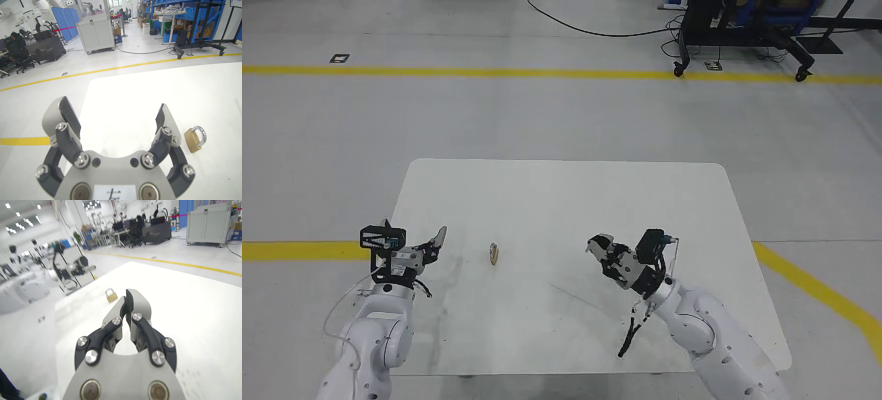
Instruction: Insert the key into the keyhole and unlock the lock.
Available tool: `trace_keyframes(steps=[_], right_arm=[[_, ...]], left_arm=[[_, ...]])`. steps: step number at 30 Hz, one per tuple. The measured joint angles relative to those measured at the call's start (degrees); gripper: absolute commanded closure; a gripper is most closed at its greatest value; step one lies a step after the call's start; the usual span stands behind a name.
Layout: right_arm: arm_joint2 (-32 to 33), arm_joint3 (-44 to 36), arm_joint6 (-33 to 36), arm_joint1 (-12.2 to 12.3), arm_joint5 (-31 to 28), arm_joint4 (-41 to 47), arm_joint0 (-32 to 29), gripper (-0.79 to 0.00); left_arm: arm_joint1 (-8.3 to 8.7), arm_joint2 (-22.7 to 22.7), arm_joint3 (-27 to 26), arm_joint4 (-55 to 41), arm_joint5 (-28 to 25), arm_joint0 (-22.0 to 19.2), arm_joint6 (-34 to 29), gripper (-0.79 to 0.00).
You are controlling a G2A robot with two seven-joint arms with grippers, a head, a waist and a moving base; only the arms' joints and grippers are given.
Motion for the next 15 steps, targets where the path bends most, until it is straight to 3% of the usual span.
trace_keyframes(steps=[3, 10, 13, 15], right_arm=[[1.3, -0.2, -2.25, 0.0, -0.04, 4.29, -0.77, 0.0], [1.41, -0.33, -1.97, 0.04, -0.17, 3.83, -0.91, 0.0], [1.41, -0.33, -1.98, 0.04, -0.17, 3.84, -0.91, 0.0], [1.31, -0.39, -2.31, -0.03, -0.06, 4.19, -0.96, 0.0]], left_arm=[[0.0, 0.0, 0.0, 0.0, 0.0, 0.0, 0.0, -0.785], [-0.14, -0.23, -0.33, -0.44, -0.21, -0.06, 0.42, -0.785], [-0.55, -2.81, -1.86, -8.58, -2.99, 0.72, 3.15, -0.785], [-0.94, -3.84, -3.46, -21.4, -6.54, 1.3, 3.03, -0.785]])
